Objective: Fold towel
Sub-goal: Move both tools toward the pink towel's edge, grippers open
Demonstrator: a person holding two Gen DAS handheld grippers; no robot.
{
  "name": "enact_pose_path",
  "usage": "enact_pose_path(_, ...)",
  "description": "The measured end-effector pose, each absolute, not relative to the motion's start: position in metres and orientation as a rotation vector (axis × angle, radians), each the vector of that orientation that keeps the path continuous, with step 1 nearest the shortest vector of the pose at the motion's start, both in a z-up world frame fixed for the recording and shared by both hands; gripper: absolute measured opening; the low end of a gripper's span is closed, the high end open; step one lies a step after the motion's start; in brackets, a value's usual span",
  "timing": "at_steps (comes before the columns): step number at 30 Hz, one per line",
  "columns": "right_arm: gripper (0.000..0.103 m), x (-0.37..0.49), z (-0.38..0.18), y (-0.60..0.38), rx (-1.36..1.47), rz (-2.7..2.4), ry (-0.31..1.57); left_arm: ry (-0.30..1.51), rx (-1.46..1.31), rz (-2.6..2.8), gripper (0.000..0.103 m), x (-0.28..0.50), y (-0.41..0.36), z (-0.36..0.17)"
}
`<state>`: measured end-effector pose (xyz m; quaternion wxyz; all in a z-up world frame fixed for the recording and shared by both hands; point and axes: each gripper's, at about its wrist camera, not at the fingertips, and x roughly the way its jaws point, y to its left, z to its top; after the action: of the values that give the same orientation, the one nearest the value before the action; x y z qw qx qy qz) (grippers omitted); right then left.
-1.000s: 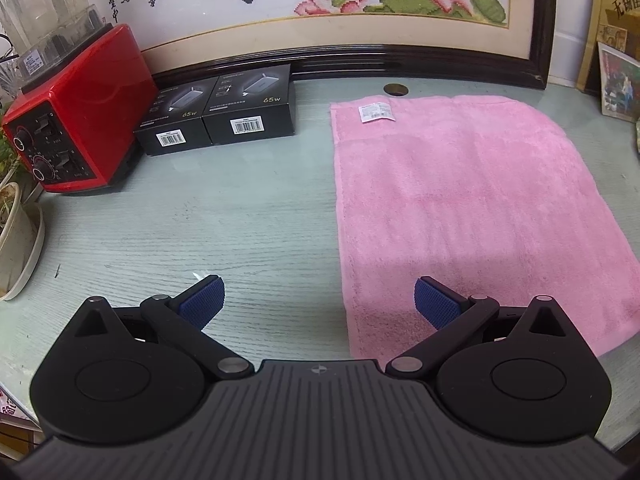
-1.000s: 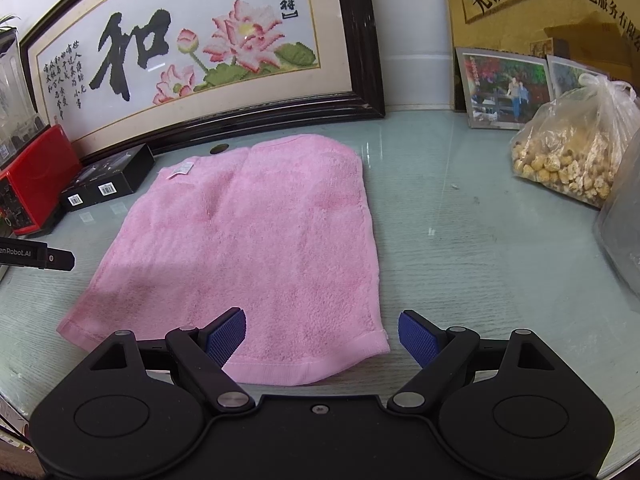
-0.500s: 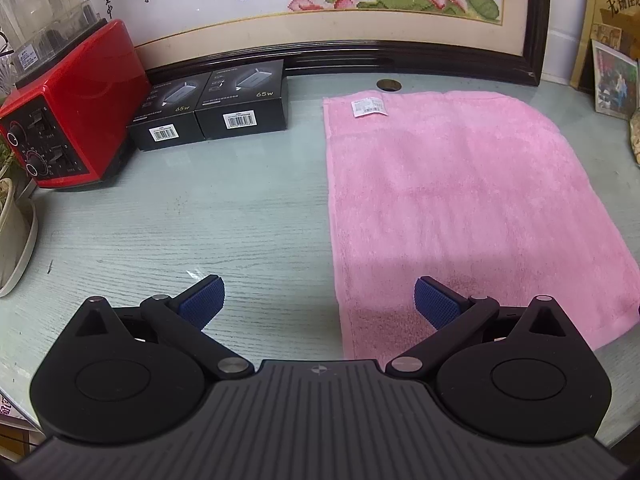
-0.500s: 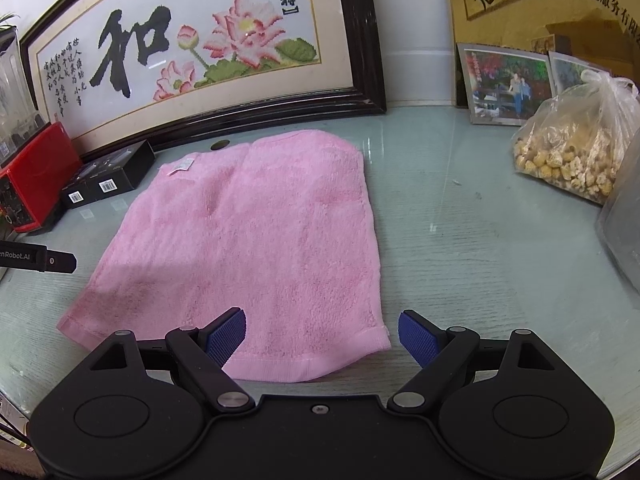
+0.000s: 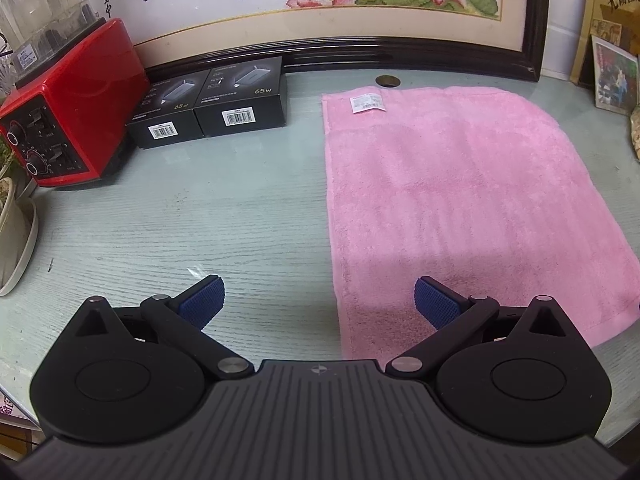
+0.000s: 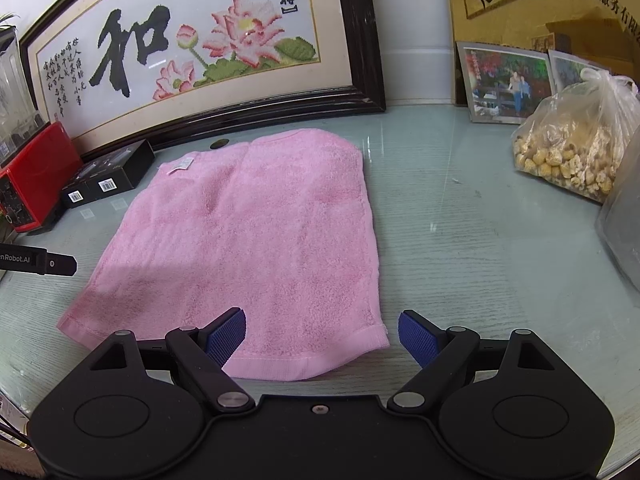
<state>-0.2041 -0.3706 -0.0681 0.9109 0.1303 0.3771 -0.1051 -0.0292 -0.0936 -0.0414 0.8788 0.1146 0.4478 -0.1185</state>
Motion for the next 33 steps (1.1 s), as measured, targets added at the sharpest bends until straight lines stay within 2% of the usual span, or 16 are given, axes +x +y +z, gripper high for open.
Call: enact_pose_path(33,0.083,-0.1957,-0.0699,-0.3726,0.272,-0.222,0.796,0.932,0.26,-0.244,0.103,-0.0208,-0.0964,-0.0451)
